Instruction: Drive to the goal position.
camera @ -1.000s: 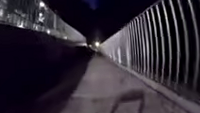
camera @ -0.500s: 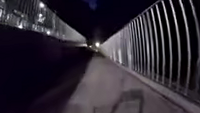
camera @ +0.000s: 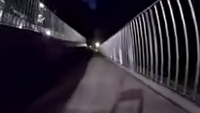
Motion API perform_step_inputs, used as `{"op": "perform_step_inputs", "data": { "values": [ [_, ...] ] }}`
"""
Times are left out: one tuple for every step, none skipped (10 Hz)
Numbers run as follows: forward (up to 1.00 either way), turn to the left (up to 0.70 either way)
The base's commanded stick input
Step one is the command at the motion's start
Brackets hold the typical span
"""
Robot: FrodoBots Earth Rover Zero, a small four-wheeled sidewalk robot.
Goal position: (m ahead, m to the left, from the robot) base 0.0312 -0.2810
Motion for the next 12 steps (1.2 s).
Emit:
{"op": "perform_step_inputs", "data": {
  "values": [
    [0.3, 0.01],
    [0.3, 0.01],
    [0.29, 0.01],
    [0.26, 0.01],
    [0.22, 0.01],
    [0.18, 0.01],
    [0.14, 0.01],
    [0.1, 0.01],
    [0.05, 0.0],
    [0.0, 0.0],
    [0.0, 0.0],
    [0.0, 0.0]
  ]
}}
